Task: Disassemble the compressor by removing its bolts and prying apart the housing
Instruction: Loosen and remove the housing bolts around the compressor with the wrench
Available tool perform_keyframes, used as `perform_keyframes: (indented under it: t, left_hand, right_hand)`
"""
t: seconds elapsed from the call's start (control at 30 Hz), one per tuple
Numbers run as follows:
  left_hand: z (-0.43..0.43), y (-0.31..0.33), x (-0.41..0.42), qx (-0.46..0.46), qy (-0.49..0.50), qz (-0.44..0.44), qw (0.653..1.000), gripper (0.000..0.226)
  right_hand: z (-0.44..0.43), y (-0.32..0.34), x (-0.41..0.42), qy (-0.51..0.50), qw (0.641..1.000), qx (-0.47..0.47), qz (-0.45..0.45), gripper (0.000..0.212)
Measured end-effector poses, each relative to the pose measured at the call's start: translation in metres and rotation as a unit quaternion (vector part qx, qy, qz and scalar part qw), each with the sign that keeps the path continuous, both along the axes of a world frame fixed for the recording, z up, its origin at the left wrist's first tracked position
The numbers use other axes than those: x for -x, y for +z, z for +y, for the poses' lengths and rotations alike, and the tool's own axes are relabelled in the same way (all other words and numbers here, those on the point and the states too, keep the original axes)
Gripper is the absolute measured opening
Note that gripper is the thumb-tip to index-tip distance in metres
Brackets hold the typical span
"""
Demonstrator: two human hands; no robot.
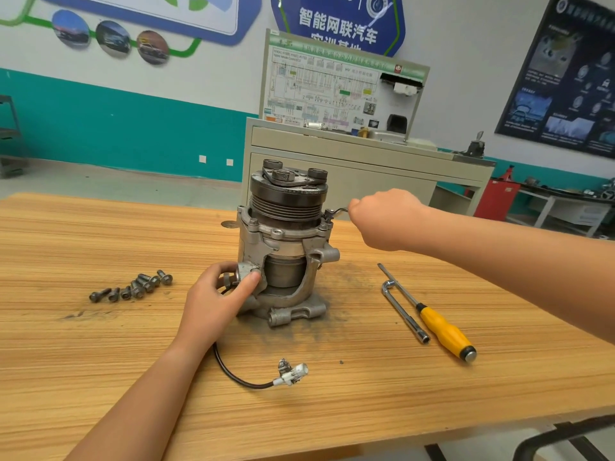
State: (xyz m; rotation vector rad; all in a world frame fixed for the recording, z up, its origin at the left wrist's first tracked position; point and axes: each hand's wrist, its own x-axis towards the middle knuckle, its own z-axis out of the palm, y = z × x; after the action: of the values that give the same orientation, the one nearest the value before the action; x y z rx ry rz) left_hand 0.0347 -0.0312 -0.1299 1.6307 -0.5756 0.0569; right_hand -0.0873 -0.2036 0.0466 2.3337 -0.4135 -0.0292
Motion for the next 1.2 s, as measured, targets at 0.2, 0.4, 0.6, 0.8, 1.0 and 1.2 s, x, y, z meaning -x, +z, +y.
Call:
perform_keyframes:
  t: [0.2, 0.4, 0.6, 0.8, 1.0, 1.2]
  left_hand:
    - [0.000, 0.000, 0.000, 0.005, -0.005, -0.003, 1.000, 0.019]
    - [0.000, -0.001, -0.002, 0.001, -0.005, -0.002, 1.000, 0.022]
    - [0.001, 0.000, -0.002, -0.004, -0.003, -0.001, 1.000, 0.025]
    - [0.001, 0.001, -0.002, -0.007, -0.002, -0.008, 1.000, 0.018]
    - [0.001, 0.000, -0.005, -0.015, 0.002, -0.017, 1.000, 0.028]
    - [0.000, -0.001, -0.006, -0.019, 0.008, -0.024, 1.000, 0.026]
  right_hand:
    - [-0.001, -0.003, -0.001, 0.009, 0.999, 0.038, 0.012, 0.014]
    - [-0.006, -0.002, -0.004, 0.030, 0.997, 0.068, 0.028, 0.018]
    - [-0.036, 0.003, -0.008, 0.063, 0.993, 0.089, 0.038, 0.022]
    - [-0.064, -0.015, -0.038, 0.113, 0.991, 0.020, -0.072, 0.031]
    - [-0.075, -0.036, -0.063, 0.263, 0.942, -0.022, -0.210, 0.030]
    - [-0.070, -0.039, -0.048, 0.185, 0.877, -0.185, -0.403, 0.025]
